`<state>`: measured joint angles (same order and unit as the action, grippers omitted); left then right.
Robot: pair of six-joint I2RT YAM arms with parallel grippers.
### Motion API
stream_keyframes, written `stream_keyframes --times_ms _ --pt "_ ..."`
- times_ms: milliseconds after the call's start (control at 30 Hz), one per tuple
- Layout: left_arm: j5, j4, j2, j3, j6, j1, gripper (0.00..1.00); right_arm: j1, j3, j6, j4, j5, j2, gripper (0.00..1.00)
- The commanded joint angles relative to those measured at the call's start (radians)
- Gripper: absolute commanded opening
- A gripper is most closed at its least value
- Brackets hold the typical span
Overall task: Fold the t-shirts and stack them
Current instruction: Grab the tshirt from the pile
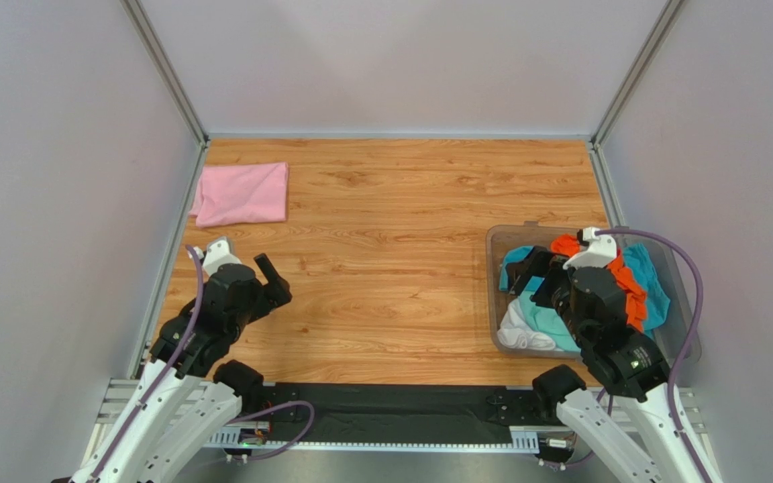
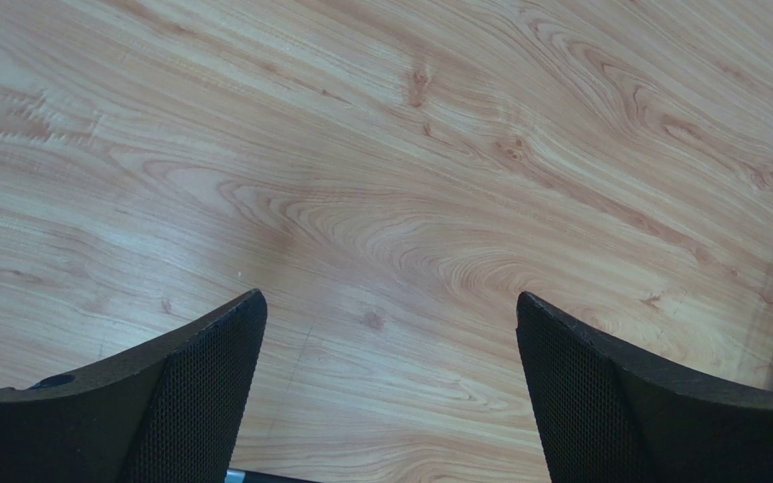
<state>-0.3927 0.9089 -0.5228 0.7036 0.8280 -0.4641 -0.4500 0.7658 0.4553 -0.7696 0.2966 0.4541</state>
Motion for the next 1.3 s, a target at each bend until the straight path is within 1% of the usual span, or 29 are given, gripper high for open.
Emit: stream_keyframes --times_ms 0,133,200,233,367,433,467,500,567,600,633,667,700,733,767,800,867,1000,1100,1133,1200,1267 --pt "0.014 -0.013 -0.002 0.013 0.000 -0.001 1.00 0.002 0.027 0.023 -0.010 0.032 -0.022 1.00" --pt "0.024 -0.025 0.000 -0.003 0.005 -0.001 1.00 0.000 0.038 0.062 -0.040 0.079 0.001 1.00" --pt "0.040 -0.025 0.000 -0.001 0.000 -0.001 1.00 0.000 0.052 0.092 -0.062 0.143 0.024 1.00" --pt "0.041 -0.028 0.000 -0.001 -0.001 -0.001 1.00 0.000 0.067 0.100 -0.085 0.163 0.058 1.00" --pt "0.048 -0.036 -0.006 -0.010 0.003 -0.001 1.00 0.014 0.127 0.177 -0.186 0.359 0.185 1.00" --pt "0.060 -0.038 -0.013 -0.006 -0.004 -0.001 1.00 0.072 0.145 0.175 -0.200 0.371 0.253 1.00" --pt "0.063 -0.036 -0.013 -0.006 -0.006 -0.001 1.00 0.104 0.159 0.175 -0.200 0.365 0.273 1.00" --pt "0.061 -0.038 -0.013 -0.009 -0.004 -0.001 1.00 0.184 0.164 0.174 -0.200 0.360 0.294 1.00" --pt "0.058 -0.044 -0.014 -0.015 0.000 -0.001 1.00 0.287 0.165 0.175 -0.198 0.319 0.346 1.00" --pt "0.063 -0.042 -0.014 -0.016 0.000 -0.001 1.00 0.406 0.159 0.171 -0.197 0.291 0.360 1.00" --pt "0.067 -0.042 -0.017 -0.016 -0.003 -0.001 1.00 0.475 0.156 0.168 -0.189 0.259 0.380 1.00" --pt "0.074 -0.042 -0.017 -0.012 -0.006 -0.001 1.00 0.534 0.149 0.163 -0.183 0.177 0.389 1.00" --pt "0.077 -0.042 -0.019 -0.010 -0.007 -0.001 1.00 0.636 0.139 0.158 -0.159 0.139 0.396 1.00" --pt "0.075 -0.044 -0.017 -0.013 -0.006 -0.001 1.00 0.683 0.127 0.154 -0.139 0.109 0.400 1.00" --pt "0.075 -0.048 -0.019 -0.015 -0.004 -0.001 1.00 0.727 0.115 0.154 -0.119 0.045 0.402 1.00" --pt "0.077 -0.048 -0.020 -0.019 -0.004 -0.001 1.00 0.797 0.096 0.149 -0.097 0.009 0.408 1.00" --pt "0.083 -0.048 -0.026 -0.018 -0.007 -0.001 1.00 0.846 0.079 0.143 -0.076 -0.055 0.419 1.00" --pt "0.086 -0.050 -0.031 -0.016 -0.010 -0.001 1.00 0.918 0.043 0.132 -0.030 -0.060 0.472 1.00" --pt "0.100 -0.048 -0.037 -0.013 -0.016 -0.001 1.00 0.950 0.027 0.126 0.006 -0.074 0.549 0.98" --pt "0.101 -0.050 -0.039 -0.012 -0.018 -0.001 1.00 0.953 0.011 0.123 0.022 -0.091 0.561 0.95" --pt "0.091 -0.050 -0.042 -0.016 -0.013 -0.001 1.00 0.955 -0.006 0.114 0.073 -0.138 0.599 0.92" --pt "0.089 -0.047 -0.049 -0.013 -0.015 -0.001 1.00 0.955 -0.016 0.114 0.082 -0.152 0.624 0.88"
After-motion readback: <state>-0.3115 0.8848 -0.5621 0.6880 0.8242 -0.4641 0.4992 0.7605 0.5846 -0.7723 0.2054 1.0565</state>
